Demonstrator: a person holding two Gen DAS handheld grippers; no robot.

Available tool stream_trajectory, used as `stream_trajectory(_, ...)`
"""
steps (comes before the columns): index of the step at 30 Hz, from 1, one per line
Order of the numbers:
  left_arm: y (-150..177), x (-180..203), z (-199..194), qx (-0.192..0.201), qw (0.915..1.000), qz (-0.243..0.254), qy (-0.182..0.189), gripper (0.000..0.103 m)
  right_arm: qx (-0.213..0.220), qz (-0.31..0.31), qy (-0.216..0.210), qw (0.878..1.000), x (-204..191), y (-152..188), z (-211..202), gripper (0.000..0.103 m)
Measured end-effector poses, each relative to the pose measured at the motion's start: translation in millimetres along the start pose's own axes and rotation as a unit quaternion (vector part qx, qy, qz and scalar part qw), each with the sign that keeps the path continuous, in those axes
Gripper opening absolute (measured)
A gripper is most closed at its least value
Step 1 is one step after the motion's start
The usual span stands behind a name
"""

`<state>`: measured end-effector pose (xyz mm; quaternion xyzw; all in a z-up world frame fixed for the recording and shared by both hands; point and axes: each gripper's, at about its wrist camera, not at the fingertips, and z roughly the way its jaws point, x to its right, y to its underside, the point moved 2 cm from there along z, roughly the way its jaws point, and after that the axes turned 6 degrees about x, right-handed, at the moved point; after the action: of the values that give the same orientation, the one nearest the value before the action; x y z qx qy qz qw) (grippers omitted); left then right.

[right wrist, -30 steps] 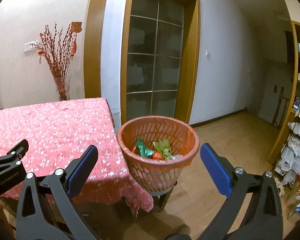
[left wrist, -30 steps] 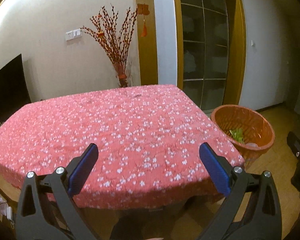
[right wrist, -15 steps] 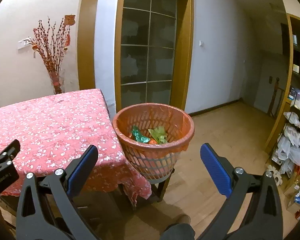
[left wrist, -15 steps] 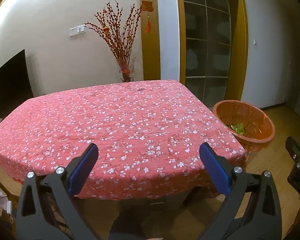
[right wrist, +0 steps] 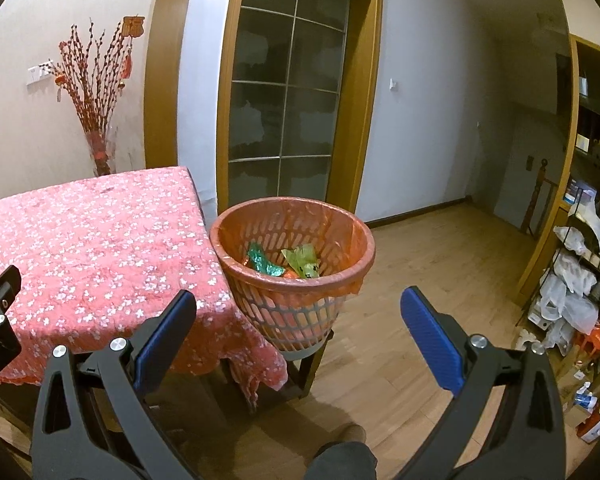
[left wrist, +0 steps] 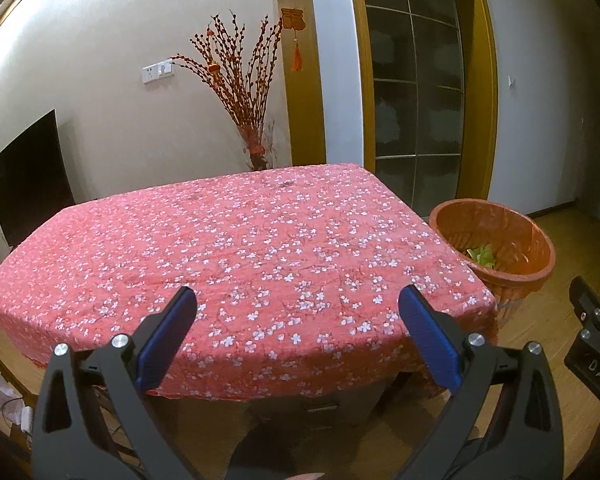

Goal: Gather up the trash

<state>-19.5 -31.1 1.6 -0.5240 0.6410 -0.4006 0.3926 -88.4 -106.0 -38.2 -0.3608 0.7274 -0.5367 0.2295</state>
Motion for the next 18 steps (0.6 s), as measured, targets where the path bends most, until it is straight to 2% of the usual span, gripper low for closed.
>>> stream_trajectory(18, 3.7, -4.0, 0.6, -0.01, 0.9997, -0.02, 0.009, 0.099, -0.004, -0.005, -0.004, 1.0, 0.4, 1.9, 0.4, 0.101)
